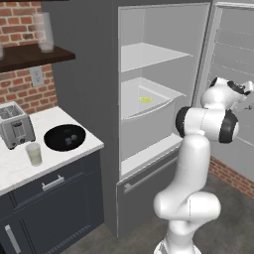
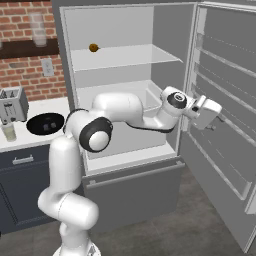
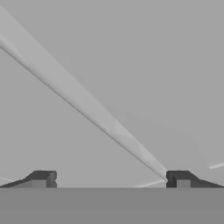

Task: Grab a lemon wedge from the fridge and one ice cube from the ice bowl, and put them in the glass of lemonade.

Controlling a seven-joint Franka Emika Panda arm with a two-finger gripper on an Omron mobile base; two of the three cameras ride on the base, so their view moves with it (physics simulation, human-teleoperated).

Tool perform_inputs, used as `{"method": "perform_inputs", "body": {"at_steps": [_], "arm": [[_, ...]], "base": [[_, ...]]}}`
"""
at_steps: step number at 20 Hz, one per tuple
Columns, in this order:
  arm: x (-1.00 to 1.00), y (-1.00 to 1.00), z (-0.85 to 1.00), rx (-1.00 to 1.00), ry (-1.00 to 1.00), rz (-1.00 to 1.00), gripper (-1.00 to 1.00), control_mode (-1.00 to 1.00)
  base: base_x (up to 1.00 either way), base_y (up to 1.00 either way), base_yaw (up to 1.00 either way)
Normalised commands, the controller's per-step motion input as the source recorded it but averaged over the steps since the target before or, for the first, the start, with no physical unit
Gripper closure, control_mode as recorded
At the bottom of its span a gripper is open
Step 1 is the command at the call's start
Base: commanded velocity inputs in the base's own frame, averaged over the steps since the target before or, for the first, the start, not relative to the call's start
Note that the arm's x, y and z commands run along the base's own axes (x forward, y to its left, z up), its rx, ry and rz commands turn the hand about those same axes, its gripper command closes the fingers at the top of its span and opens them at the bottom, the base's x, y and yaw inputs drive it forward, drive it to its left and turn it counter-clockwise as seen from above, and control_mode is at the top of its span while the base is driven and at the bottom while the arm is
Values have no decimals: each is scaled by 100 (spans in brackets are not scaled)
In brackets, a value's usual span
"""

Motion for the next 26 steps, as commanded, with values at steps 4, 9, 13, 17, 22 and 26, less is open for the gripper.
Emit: {"method": "perform_inputs", "body": {"at_steps": [4,9,13,17,22,26], "arm": [[3,-47,-2,0,-9,2,-100,-100],[7,-48,-6,0,-12,4,-100,-100],[-5,-17,1,3,-13,9,-100,-100],[-44,8,16,6,-16,16,-100,-100],[-44,61,19,6,-10,22,-100,-100],[-45,70,13,6,-9,24,-100,-100]], "base": [[0,0,0],[0,0,0],[0,0,0],[0,0,0],[0,0,0],[0,0,0]]}}
